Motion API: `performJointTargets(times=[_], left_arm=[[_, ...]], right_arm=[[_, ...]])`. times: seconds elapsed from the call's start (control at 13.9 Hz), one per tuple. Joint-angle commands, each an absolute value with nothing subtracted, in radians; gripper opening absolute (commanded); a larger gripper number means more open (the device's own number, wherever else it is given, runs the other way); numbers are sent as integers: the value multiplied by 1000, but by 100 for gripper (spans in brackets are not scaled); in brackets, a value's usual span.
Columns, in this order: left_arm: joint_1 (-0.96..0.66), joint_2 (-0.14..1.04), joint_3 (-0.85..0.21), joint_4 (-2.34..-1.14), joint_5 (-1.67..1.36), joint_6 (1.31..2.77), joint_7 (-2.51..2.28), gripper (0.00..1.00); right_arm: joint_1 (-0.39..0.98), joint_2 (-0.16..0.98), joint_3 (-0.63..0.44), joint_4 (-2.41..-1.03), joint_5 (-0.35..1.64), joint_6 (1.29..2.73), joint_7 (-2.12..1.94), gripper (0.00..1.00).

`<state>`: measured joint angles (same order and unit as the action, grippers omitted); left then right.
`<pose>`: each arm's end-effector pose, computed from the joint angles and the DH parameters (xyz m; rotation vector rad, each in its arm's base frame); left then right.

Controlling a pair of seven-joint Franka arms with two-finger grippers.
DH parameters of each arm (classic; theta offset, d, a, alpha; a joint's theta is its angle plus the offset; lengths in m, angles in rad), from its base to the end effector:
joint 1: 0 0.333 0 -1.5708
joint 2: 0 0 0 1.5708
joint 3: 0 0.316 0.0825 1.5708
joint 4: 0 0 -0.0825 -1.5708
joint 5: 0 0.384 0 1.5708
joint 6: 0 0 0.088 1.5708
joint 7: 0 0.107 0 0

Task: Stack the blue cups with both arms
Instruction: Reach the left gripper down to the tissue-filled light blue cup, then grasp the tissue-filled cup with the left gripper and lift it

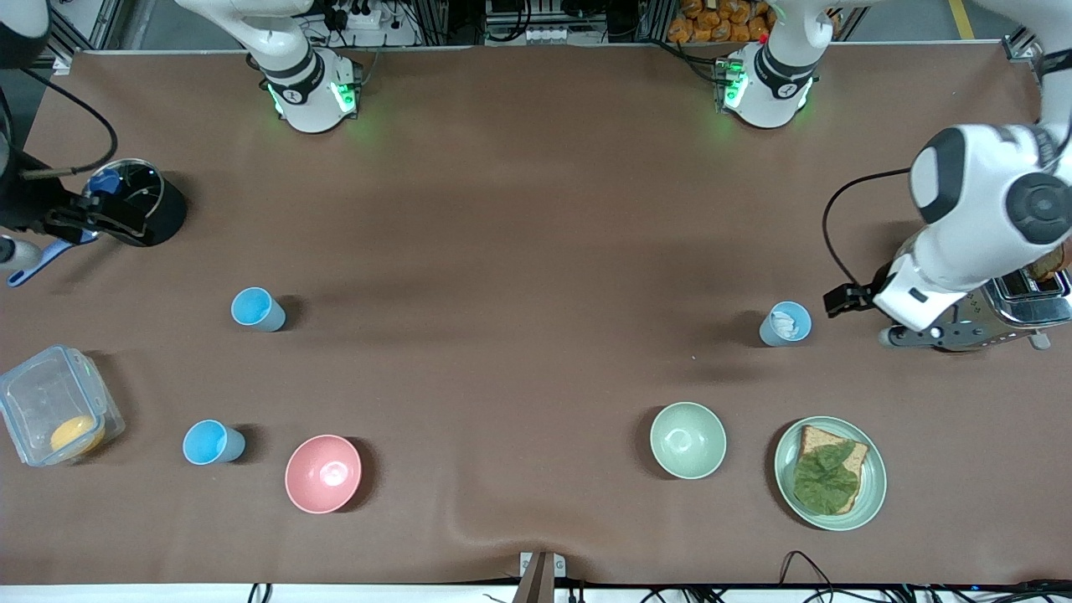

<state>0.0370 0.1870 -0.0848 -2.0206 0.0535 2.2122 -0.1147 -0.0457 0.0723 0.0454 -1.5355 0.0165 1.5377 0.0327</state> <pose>0.5856 -0.0250 0.3599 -3.1144 -0.0569 -0.0120 0.5722 0.0007 0.5976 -3.1206 0.0516 0.1098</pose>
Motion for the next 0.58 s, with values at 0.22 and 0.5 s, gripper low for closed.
performJointTargets(times=[0.22,0.5], left_arm=[[60,281,-89,-2154,40,2477,-84,100],[58,331,-91,-2154,41,2503,-84,84]], right_arm=[[8,144,48,-1514,12,1510,49,100],[-3,187,46,-1516,11,1462,40,100]])
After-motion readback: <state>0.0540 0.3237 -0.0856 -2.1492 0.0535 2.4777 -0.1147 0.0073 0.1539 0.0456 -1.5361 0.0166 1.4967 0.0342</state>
